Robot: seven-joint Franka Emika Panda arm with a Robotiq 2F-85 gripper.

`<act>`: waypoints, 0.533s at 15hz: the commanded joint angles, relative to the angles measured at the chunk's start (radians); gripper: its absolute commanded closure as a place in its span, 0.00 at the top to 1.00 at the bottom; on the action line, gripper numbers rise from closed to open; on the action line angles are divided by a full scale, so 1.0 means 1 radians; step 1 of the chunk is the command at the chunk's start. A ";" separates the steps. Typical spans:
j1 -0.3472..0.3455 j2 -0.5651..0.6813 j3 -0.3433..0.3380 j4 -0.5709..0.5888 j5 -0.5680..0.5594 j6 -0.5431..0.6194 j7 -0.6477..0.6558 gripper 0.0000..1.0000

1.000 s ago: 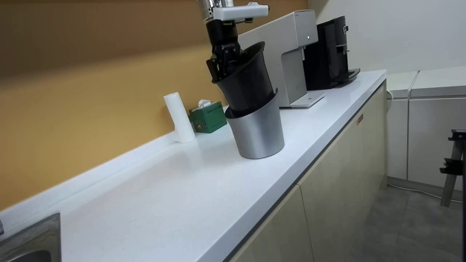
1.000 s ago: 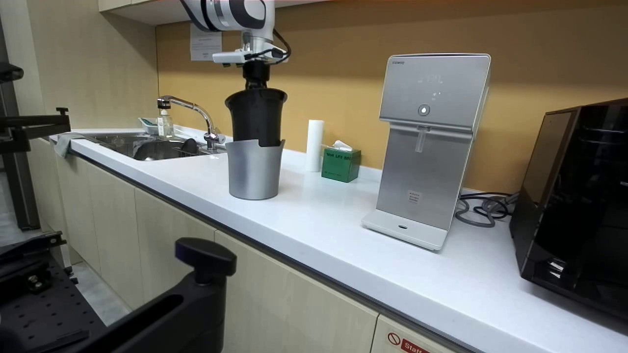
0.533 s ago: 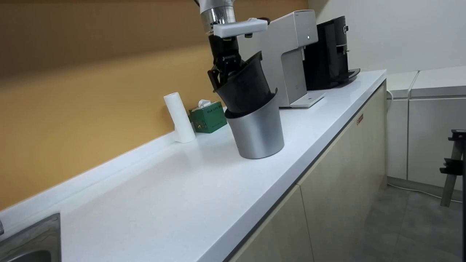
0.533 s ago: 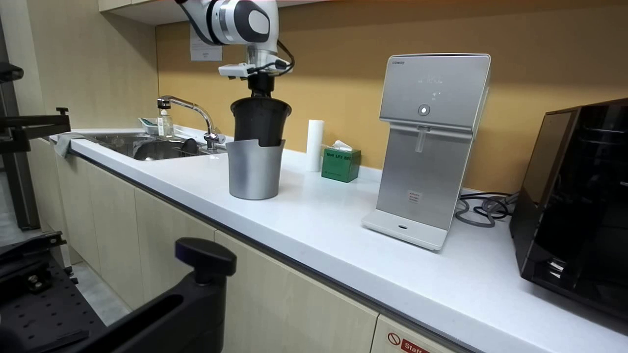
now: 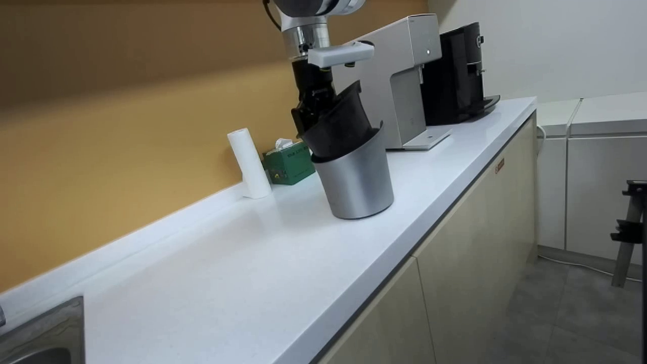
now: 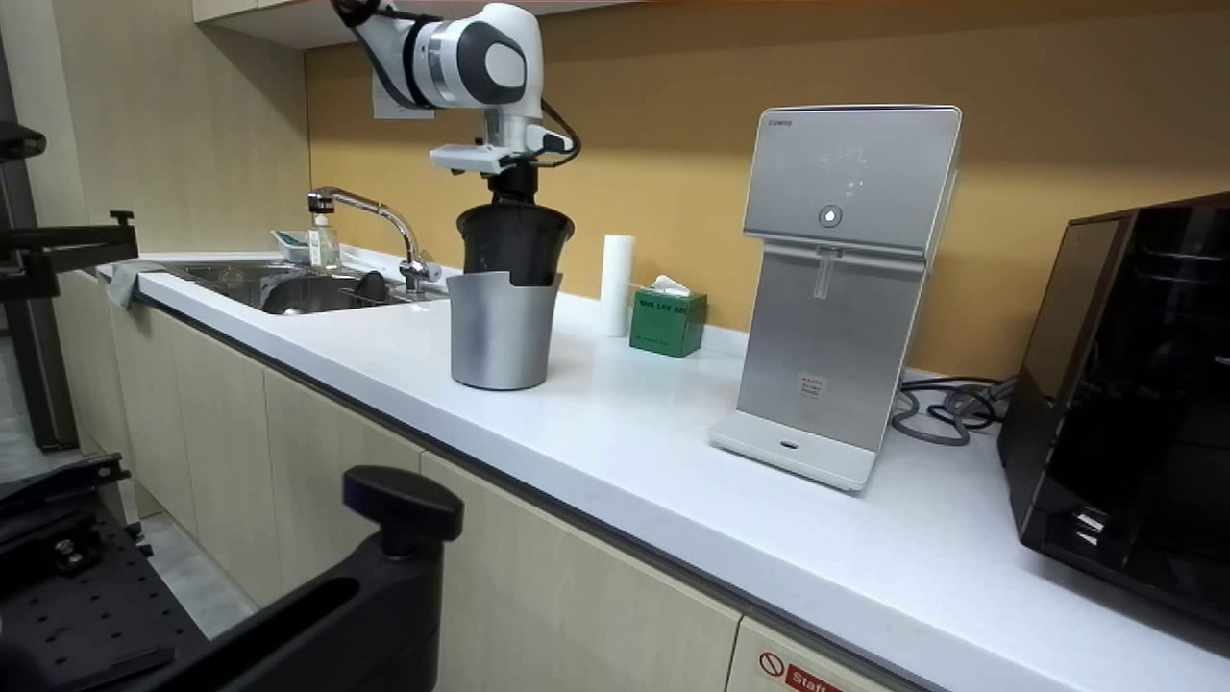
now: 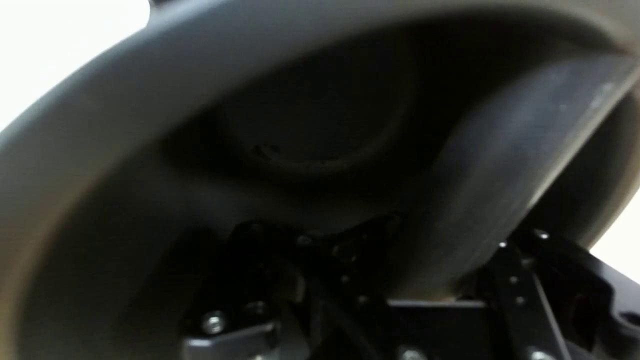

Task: Move the object into the basin

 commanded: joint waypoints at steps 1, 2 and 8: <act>-0.015 -0.039 0.008 -0.056 -0.008 0.081 -0.152 0.00; -0.016 -0.045 0.009 -0.068 -0.011 0.094 -0.185 0.00; -0.024 -0.100 0.008 -0.139 -0.007 0.105 -0.283 0.45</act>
